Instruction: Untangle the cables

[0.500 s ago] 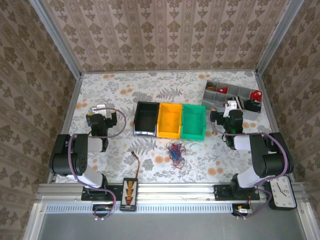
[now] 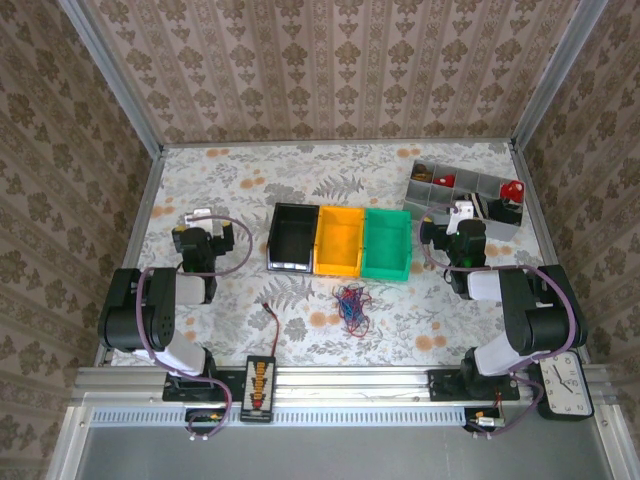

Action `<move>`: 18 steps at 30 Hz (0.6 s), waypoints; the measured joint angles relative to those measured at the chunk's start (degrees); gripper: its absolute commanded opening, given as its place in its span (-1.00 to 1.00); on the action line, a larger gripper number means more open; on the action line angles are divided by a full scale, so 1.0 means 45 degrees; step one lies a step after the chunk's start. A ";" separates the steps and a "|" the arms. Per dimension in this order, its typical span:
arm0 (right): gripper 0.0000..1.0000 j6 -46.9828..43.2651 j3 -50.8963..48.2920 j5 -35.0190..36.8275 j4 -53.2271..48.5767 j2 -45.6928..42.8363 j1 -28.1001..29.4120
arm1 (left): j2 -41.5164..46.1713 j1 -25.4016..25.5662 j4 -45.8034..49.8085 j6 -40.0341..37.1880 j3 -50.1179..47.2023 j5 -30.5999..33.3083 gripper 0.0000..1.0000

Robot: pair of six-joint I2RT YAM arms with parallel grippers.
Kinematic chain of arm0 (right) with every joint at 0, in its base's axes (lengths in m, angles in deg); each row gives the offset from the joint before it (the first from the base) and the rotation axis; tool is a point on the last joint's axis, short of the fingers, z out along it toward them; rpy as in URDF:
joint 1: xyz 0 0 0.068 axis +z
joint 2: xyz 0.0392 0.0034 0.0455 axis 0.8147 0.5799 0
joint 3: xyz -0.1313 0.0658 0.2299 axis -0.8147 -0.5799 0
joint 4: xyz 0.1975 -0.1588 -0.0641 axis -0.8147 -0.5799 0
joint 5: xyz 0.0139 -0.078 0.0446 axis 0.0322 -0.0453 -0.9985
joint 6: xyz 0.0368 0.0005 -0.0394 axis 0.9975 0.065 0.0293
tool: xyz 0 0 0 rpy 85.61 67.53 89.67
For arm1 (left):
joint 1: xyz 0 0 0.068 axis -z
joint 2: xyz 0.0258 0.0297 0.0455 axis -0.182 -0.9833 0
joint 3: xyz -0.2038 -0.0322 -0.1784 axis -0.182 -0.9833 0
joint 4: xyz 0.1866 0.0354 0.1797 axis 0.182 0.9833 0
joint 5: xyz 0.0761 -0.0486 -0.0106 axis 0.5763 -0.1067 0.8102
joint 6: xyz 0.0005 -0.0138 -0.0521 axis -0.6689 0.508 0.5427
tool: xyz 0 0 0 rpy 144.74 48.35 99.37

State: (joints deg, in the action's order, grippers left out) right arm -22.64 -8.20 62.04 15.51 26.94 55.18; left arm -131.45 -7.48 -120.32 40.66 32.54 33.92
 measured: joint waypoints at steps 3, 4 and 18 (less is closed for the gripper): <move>1.00 0.0000 0.0000 0.0000 0.0000 0.0000 0.0000 | 0.0000 0.0000 0.0000 0.0000 0.0000 0.0000 1.00; 1.00 -0.0005 0.0000 0.0000 0.0000 0.0000 0.0000 | 0.0000 0.0000 0.0000 0.0000 0.0000 0.0000 1.00; 1.00 0.0000 0.0000 -0.0005 0.0000 0.0000 0.0000 | 0.0000 -0.0092 0.0005 0.0000 0.0000 -0.0267 0.99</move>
State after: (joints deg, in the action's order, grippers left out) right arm -22.64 -8.20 62.01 15.51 26.94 55.18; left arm -131.45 -7.89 -120.29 40.66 32.54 32.72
